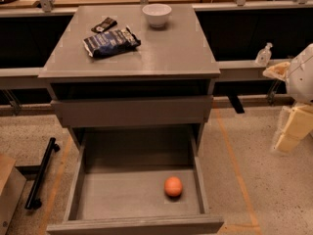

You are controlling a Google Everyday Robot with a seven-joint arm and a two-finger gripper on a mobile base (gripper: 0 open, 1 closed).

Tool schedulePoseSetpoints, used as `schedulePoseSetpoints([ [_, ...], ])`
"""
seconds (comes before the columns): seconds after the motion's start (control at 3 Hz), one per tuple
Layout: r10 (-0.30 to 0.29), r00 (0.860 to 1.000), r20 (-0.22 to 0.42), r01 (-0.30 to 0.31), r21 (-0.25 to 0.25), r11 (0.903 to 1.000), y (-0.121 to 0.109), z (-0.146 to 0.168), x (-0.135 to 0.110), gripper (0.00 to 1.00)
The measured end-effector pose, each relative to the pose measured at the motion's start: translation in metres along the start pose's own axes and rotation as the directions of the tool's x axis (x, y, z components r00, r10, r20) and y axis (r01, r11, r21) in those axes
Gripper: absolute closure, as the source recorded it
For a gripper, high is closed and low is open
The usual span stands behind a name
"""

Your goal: Pick orange from middle drawer and place on counter

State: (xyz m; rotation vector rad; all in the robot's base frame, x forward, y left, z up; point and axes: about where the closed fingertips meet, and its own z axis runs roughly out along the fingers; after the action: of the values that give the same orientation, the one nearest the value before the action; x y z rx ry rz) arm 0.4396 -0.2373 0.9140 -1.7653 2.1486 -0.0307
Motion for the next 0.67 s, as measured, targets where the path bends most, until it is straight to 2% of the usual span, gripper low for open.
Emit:
schedulePoseSetpoints([
  [0.33, 0.069, 0.997, 0.026, -0.068, -0.021, 0.9974, 0.003, 0.027, 0.004, 0.00],
  [0.67, 0.111, 0.990, 0.090, -0.103, -0.089, 0.9907, 0.007, 0.081, 0.001, 0.00],
])
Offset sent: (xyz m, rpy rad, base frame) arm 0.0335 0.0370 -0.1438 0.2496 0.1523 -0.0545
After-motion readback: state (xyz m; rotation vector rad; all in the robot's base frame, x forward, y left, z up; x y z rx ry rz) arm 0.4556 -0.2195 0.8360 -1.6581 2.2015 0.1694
